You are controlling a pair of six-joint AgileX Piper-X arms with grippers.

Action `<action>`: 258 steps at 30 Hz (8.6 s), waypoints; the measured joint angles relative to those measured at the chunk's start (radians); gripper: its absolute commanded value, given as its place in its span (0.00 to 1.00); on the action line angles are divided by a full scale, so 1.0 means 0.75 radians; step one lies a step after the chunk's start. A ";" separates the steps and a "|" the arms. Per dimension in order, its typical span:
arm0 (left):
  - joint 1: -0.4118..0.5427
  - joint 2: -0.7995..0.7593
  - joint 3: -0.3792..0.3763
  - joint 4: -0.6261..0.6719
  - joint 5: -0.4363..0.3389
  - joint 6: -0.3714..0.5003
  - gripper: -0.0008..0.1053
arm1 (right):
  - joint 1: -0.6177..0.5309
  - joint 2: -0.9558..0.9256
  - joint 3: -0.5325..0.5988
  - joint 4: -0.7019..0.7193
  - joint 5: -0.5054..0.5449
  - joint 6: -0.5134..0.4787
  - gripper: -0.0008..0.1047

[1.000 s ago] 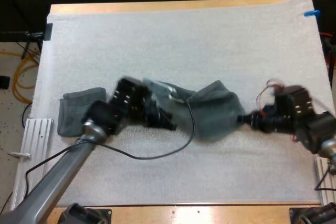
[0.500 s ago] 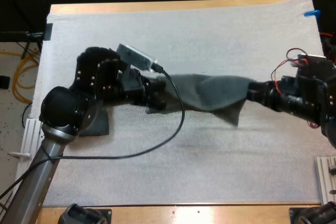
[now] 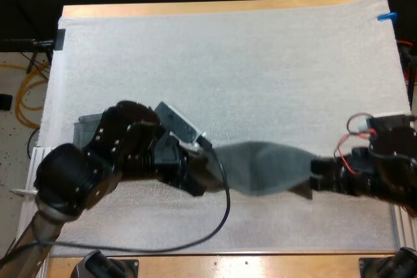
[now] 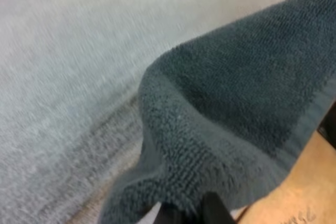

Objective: Pick towel from pile fold and stack

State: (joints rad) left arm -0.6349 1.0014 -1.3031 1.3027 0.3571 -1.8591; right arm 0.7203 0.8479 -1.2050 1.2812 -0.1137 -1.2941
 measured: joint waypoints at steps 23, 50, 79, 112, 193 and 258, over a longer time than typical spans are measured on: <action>0.137 0.179 0.496 -0.707 -0.342 0.023 0.01 | -0.036 0.286 0.504 -0.644 0.369 0.041 0.01; 0.383 0.910 0.496 -1.405 -0.215 0.222 0.01 | -0.508 1.040 0.503 -1.408 -0.003 0.072 0.18; 0.505 0.484 0.240 -1.199 -0.291 0.295 0.47 | -0.663 0.704 0.250 -1.288 -0.091 -0.237 0.57; 0.505 -0.172 0.633 -0.240 -0.190 0.257 0.46 | -0.663 -0.101 0.701 -0.235 -0.022 -0.198 0.57; 0.502 0.653 0.914 -0.852 0.379 0.025 0.47 | -0.397 0.634 1.017 -1.076 -0.445 0.120 0.01; 0.690 0.718 0.918 -1.511 0.589 -0.312 0.01 | -0.397 0.722 0.815 -1.584 -0.113 0.569 0.01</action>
State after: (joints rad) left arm -0.1174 1.5398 -0.6145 0.1693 0.7991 -2.0928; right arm 0.4222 1.3895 -0.5938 0.0930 -0.1986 -0.8676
